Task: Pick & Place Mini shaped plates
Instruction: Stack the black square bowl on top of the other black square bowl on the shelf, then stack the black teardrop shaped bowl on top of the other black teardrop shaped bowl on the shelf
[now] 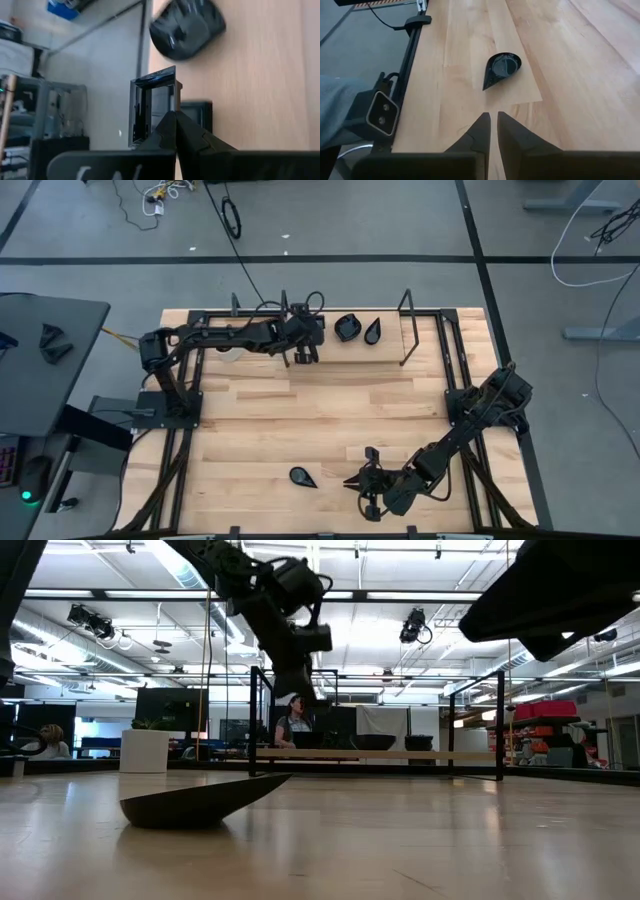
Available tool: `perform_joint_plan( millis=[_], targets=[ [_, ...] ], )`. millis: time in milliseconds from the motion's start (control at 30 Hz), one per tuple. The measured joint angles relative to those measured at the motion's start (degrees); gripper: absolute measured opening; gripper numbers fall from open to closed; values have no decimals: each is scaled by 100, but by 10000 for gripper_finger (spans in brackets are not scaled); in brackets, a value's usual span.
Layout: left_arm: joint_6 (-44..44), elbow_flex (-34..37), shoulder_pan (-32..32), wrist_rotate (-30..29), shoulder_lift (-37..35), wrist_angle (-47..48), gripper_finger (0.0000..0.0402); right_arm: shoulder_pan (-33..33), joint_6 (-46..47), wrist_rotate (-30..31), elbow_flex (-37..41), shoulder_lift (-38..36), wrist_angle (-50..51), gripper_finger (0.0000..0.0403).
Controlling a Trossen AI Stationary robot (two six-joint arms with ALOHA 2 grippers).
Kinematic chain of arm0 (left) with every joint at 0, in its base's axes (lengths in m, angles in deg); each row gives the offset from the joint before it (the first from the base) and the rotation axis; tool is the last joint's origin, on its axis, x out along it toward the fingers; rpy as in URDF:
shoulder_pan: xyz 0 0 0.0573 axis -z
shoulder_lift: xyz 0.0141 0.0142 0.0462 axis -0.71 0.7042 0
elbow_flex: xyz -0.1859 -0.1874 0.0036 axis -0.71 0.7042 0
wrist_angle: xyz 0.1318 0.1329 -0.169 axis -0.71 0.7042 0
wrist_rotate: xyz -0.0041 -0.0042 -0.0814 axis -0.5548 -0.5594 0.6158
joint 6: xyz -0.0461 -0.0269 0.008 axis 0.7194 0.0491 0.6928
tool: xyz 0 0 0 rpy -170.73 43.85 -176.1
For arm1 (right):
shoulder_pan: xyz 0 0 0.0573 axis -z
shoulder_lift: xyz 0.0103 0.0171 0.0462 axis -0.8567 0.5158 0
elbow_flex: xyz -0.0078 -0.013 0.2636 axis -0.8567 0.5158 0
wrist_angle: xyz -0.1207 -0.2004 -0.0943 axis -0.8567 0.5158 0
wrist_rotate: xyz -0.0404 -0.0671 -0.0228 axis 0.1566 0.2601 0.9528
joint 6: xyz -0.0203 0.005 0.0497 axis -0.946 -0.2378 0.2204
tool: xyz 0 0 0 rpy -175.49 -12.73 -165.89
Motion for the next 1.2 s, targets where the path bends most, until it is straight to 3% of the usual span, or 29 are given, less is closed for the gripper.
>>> perform_joint_plan(
  millis=[633, 833, 1200],
  targets=[
    [7, 2, -223, -16, 514, 38, 9, 15, 44, 0, 0, -1, -41, 39],
    [11, 2, -221, -306, 514, 85, 14, 15, 43, -2, 0, -1, -43, 39],
    [162, 2, -183, -300, 508, 112, 133, 15, 43, 0, -2, -1, -43, 39]
  ],
)
